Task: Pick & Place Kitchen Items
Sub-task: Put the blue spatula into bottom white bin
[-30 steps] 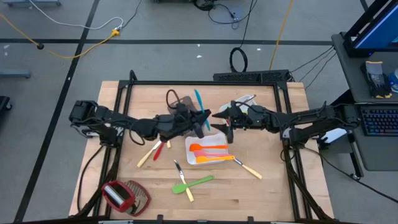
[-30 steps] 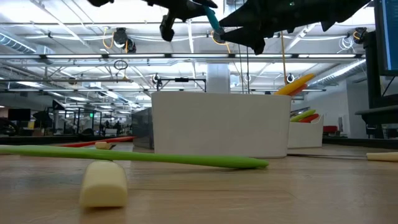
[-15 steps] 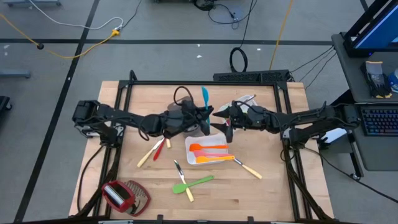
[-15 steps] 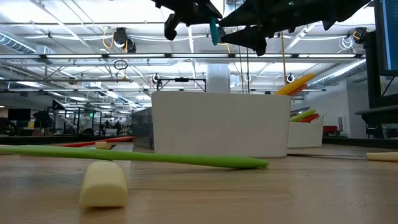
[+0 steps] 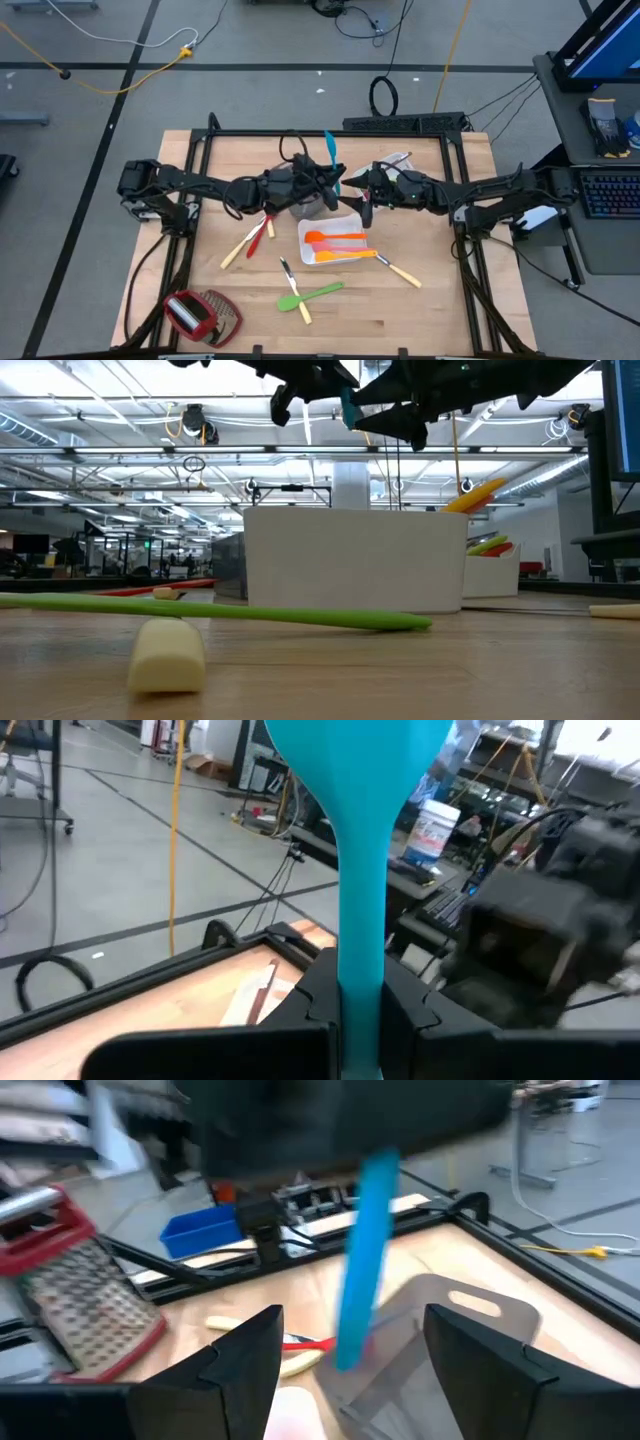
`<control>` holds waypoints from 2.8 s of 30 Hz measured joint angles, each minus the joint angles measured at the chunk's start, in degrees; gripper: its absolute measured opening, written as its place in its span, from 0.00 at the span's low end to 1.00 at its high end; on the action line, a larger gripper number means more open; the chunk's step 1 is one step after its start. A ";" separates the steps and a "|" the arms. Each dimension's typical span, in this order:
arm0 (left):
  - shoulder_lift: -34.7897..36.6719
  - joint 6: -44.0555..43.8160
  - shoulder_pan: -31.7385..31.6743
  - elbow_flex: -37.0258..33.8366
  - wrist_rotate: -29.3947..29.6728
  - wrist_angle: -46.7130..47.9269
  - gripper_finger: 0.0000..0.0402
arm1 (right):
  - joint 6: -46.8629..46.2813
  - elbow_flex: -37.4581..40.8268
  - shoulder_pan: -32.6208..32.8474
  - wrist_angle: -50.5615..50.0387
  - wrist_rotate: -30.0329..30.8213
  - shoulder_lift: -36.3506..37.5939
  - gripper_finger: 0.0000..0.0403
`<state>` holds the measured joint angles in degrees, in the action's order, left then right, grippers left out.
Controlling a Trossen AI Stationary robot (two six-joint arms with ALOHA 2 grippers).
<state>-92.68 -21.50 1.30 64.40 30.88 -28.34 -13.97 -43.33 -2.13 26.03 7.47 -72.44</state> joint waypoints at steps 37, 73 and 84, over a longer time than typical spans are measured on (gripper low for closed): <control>-3.80 -5.66 -0.18 -0.02 -3.85 -0.26 0.10 | -9.03 -0.09 -0.07 -1.04 7.25 -2.76 0.07; 11.15 -16.08 3.55 -0.02 -8.87 41.72 0.67 | -3.29 0.00 -0.49 -25.09 10.26 9.30 0.07; 17.50 -18.57 6.93 -4.44 -1.73 46.26 0.68 | 5.81 0.00 8.67 -32.70 10.56 8.97 0.07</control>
<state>-75.19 -40.06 8.23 59.96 29.15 17.92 -8.16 -43.33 6.54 -6.66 18.03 -63.46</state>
